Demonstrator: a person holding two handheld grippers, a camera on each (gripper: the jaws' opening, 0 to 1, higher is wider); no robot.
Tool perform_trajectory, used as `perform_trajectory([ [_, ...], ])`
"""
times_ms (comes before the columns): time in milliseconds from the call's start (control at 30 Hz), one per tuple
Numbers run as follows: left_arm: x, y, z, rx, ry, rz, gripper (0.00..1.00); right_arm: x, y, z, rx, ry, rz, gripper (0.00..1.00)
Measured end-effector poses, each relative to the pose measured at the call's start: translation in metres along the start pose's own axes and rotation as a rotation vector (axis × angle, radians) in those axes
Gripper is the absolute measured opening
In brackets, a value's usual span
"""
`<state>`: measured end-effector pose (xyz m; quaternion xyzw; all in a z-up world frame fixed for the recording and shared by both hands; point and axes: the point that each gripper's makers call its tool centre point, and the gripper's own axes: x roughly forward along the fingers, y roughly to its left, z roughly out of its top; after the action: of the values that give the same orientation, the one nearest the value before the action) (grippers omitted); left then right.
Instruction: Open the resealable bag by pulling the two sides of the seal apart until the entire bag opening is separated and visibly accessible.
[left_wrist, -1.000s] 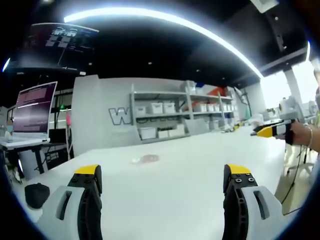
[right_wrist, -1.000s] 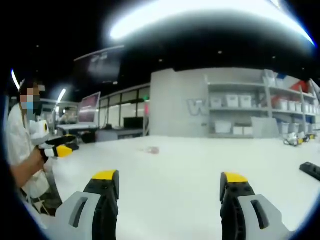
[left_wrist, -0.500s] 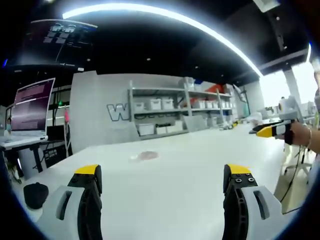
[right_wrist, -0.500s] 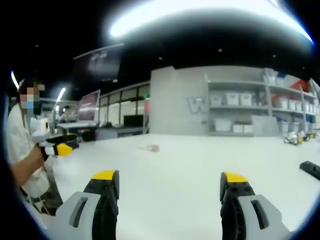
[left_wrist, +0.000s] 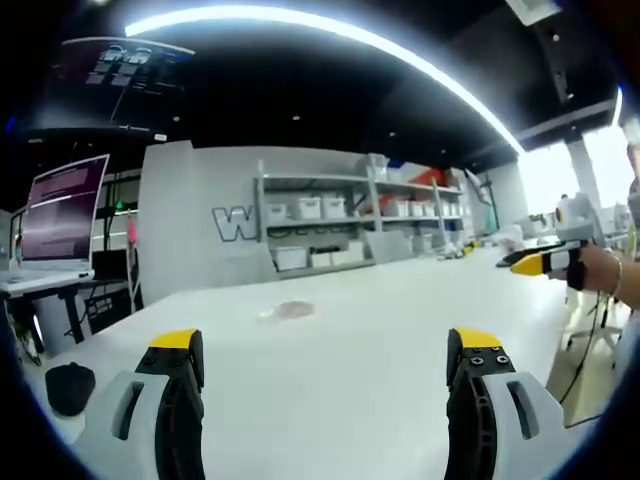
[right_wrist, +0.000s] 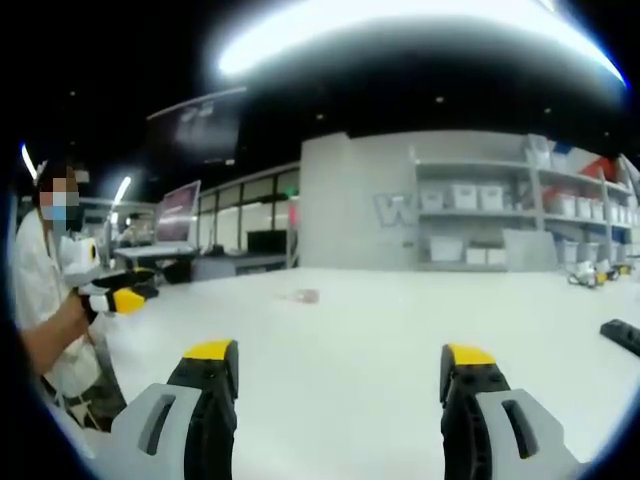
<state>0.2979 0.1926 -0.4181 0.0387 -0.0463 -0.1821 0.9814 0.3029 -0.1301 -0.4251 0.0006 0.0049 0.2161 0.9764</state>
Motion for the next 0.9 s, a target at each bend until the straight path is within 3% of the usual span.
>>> perform_trajectory([
  [900, -0.0029, -0.0038, -0.0012, -0.001, 0.003, -0.003, 0.99, -0.0031, -0.0017, -0.0032, 0.02, -0.002, 0.001, 0.83],
])
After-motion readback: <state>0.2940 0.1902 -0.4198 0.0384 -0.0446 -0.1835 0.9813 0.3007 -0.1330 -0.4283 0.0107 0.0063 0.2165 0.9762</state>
